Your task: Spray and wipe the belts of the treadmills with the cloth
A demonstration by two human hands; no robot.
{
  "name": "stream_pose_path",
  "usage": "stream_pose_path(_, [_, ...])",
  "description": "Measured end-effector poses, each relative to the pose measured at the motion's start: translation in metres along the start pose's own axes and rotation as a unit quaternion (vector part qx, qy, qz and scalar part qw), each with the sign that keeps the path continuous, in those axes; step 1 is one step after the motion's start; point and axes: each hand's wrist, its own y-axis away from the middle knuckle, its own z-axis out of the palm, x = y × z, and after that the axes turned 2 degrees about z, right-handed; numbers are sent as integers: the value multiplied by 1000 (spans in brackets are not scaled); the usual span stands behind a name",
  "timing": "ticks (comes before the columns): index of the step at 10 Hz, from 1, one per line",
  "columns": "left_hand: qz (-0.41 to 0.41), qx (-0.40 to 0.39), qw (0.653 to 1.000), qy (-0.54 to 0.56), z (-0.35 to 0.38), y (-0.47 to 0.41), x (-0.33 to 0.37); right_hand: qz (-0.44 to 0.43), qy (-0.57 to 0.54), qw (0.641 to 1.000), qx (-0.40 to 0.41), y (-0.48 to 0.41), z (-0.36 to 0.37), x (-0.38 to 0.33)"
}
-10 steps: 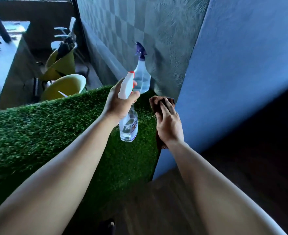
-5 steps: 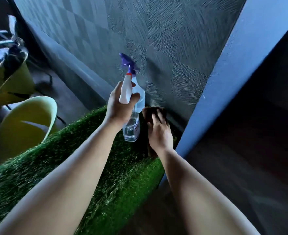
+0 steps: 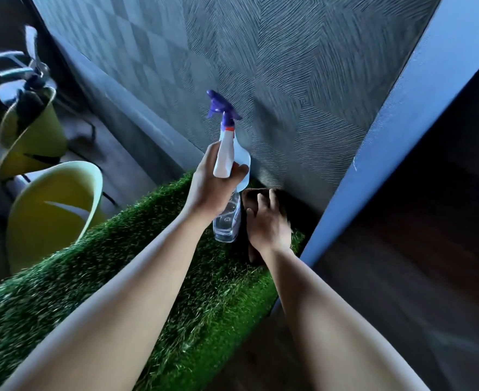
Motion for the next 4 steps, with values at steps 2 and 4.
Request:
stream_pose_path(2, [-18, -23, 999, -23, -8, 16, -14, -43, -26, 997, 61, 19, -16, 12])
stream_pose_path(4, [-39, -46, 995, -75, -17, 30, -30, -104, -157, 967, 169, 36, -46, 27])
